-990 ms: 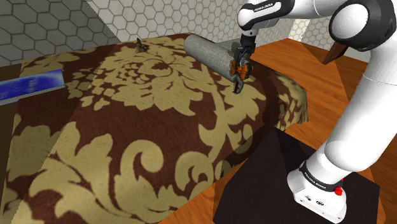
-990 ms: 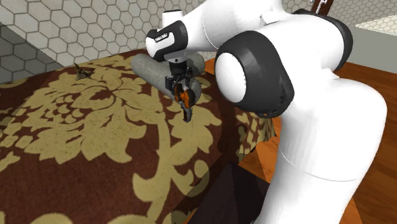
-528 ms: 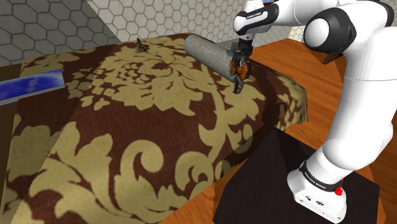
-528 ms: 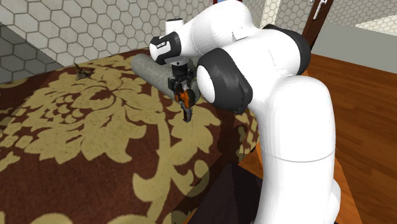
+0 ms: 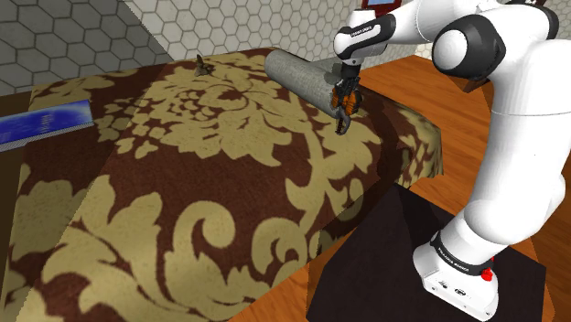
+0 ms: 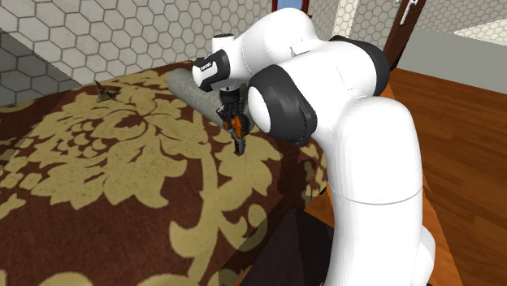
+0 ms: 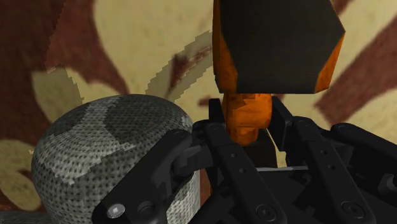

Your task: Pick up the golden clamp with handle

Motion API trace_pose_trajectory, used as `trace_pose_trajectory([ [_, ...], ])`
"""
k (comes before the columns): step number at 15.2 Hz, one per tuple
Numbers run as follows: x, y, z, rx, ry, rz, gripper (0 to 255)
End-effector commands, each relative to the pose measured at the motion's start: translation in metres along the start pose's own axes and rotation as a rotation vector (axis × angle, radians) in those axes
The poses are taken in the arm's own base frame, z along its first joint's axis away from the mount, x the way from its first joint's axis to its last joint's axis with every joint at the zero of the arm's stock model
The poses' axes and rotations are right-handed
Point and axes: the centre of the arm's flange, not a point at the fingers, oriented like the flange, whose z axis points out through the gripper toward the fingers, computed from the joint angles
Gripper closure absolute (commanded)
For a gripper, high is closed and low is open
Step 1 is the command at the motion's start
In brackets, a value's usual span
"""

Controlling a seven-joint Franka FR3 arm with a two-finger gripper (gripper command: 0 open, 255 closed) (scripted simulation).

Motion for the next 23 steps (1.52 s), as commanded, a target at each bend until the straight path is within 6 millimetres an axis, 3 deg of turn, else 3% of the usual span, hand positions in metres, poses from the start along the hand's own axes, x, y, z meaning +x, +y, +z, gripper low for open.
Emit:
trace_pose_trajectory([
  [1, 0.0, 0.0, 0.001, 0.0, 0.0, 0.0, 255],
  [8, 0.0, 0.0, 0.0, 0.0, 0.0, 0.0, 255],
  [23, 0.001, 0.004, -0.079, 0.0, 0.0, 0.0, 255],
])
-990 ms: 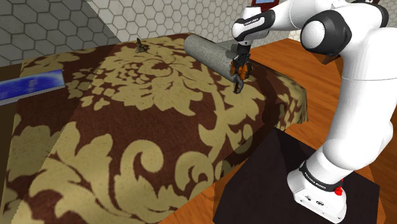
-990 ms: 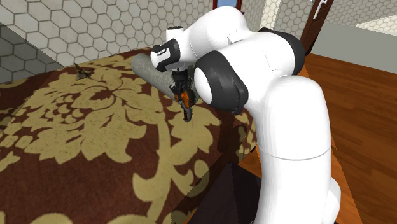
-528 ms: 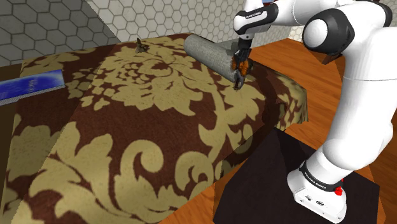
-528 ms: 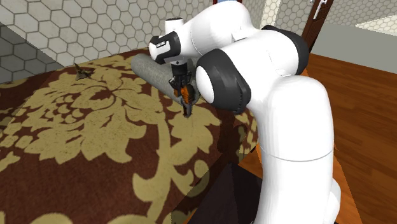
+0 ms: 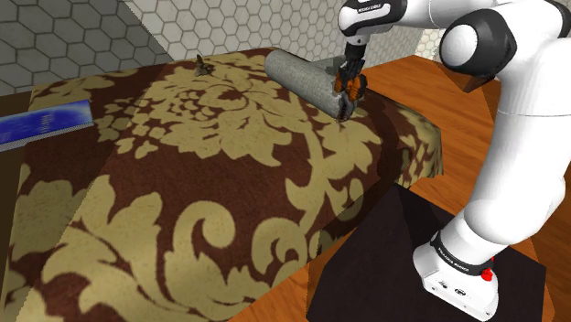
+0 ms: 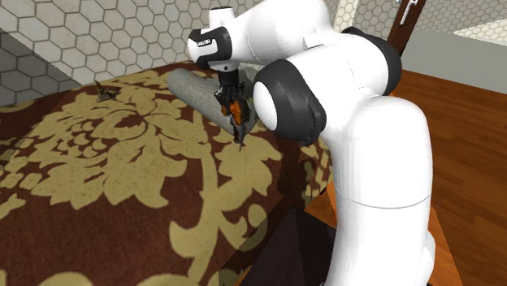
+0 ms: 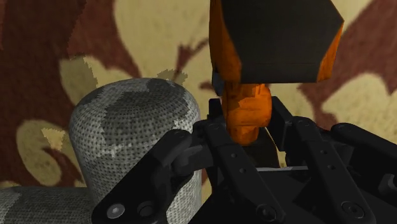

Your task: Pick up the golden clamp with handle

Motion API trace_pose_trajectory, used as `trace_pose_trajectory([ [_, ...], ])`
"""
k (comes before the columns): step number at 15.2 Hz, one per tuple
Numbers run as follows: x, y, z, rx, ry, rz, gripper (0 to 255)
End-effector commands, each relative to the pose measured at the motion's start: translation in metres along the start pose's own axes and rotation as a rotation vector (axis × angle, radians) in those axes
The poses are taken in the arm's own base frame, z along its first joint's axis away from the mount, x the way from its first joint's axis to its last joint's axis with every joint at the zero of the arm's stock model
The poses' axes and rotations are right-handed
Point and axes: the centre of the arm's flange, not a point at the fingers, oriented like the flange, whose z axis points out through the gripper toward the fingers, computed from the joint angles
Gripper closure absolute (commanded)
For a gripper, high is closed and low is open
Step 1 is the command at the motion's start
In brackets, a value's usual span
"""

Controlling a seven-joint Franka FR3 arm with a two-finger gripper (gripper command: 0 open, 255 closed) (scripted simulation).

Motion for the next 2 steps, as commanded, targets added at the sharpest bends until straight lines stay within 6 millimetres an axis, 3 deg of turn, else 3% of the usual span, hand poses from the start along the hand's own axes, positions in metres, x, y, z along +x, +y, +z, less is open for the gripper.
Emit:
trace_pose_trajectory([
  [1, 0.0003, 0.0004, -0.007, 0.0, 0.0, 0.0, 255],
  [2, 0.0003, 0.0004, -0.007, 0.0, 0.0, 0.0, 255],
])
